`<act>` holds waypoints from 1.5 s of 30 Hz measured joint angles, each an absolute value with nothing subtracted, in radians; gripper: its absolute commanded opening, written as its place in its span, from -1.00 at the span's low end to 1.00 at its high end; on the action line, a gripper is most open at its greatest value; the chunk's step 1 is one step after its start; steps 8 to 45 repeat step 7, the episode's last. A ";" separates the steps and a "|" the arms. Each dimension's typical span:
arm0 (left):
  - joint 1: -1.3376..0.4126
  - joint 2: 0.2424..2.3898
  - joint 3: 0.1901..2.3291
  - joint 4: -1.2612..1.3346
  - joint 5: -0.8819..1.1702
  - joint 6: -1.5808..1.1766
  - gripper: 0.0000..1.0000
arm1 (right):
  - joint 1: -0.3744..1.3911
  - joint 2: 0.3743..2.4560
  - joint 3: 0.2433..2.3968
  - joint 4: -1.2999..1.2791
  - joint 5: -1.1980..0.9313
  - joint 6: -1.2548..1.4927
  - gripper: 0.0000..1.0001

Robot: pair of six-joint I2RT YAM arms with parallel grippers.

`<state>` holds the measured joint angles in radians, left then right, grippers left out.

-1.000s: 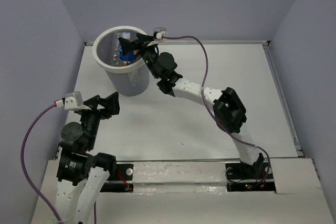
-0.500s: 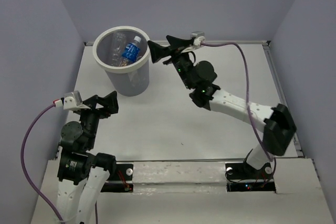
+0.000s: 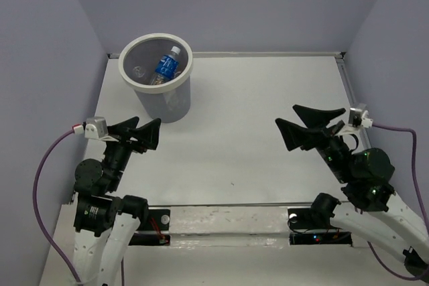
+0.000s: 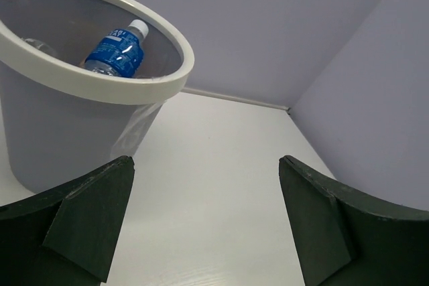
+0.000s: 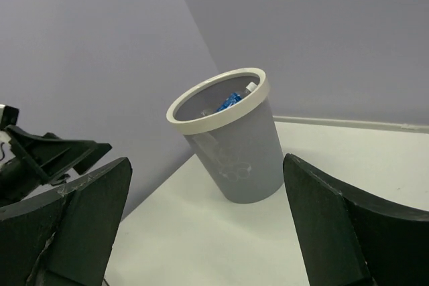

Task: Put the plastic bottles in the bin

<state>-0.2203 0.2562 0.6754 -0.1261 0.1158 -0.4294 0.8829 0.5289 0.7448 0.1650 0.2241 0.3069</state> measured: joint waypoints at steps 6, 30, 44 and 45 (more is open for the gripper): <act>-0.220 0.231 0.675 -0.103 0.166 -0.464 0.98 | 0.883 0.352 0.709 -0.004 0.222 0.314 0.99; -0.220 0.229 0.675 -0.102 0.172 -0.468 0.98 | 0.883 0.352 0.699 -0.036 0.221 0.315 0.99; -0.220 0.229 0.675 -0.102 0.172 -0.468 0.98 | 0.883 0.352 0.699 -0.036 0.221 0.315 0.99; -0.220 0.229 0.675 -0.102 0.172 -0.468 0.98 | 0.883 0.352 0.699 -0.036 0.221 0.315 0.99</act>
